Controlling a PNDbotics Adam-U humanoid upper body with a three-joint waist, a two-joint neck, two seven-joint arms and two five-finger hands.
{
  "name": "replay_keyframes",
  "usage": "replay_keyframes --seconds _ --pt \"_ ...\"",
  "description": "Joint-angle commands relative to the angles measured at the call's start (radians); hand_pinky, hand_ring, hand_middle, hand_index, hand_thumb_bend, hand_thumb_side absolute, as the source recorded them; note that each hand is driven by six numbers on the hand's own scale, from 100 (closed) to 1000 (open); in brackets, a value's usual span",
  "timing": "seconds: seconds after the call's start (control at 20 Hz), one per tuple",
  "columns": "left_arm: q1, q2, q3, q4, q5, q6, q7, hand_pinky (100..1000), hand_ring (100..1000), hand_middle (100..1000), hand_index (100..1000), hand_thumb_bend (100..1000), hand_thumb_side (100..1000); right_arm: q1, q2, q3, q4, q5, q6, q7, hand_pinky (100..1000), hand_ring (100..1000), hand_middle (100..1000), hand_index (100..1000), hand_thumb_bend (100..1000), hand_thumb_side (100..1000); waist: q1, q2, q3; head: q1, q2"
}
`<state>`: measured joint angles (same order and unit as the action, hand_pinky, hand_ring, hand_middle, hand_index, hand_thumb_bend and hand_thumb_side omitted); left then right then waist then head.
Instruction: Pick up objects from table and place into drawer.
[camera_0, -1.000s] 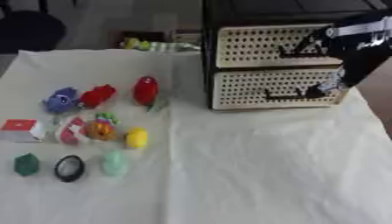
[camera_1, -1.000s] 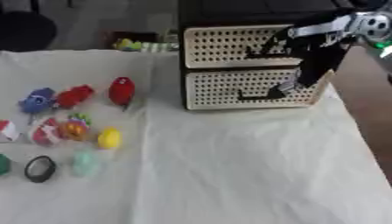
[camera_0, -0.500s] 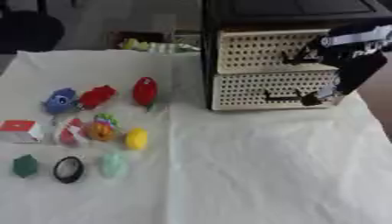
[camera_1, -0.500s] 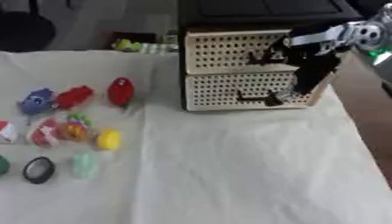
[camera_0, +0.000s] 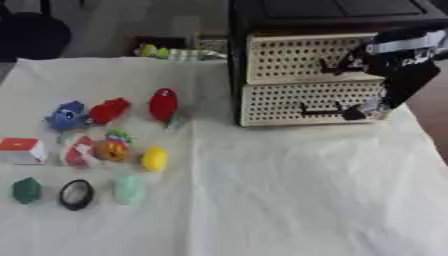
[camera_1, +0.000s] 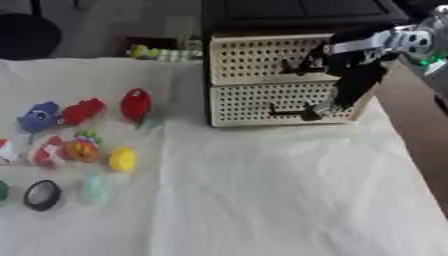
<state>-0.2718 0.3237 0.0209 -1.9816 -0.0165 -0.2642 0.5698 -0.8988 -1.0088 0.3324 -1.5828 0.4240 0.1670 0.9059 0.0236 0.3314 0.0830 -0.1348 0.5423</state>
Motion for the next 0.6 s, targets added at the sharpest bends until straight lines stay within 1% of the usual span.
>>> replay_keyframes --seconds 0.05,0.6 --pt "-0.012 0.011 0.000 -0.018 0.005 0.000 -0.003 354 570 642 829 100 946 -0.001 -0.047 -0.016 -0.043 -0.002 0.002 0.001 108 188 147 894 507 486 -0.003 -0.016 -0.001 0.000 -0.013" --pt "-0.016 0.013 0.001 -0.018 0.019 0.000 -0.007 355 571 643 827 100 948 0.071 -0.101 -0.035 -0.161 -0.036 0.049 0.001 107 187 147 893 508 502 -0.004 -0.013 -0.005 -0.001 -0.020"
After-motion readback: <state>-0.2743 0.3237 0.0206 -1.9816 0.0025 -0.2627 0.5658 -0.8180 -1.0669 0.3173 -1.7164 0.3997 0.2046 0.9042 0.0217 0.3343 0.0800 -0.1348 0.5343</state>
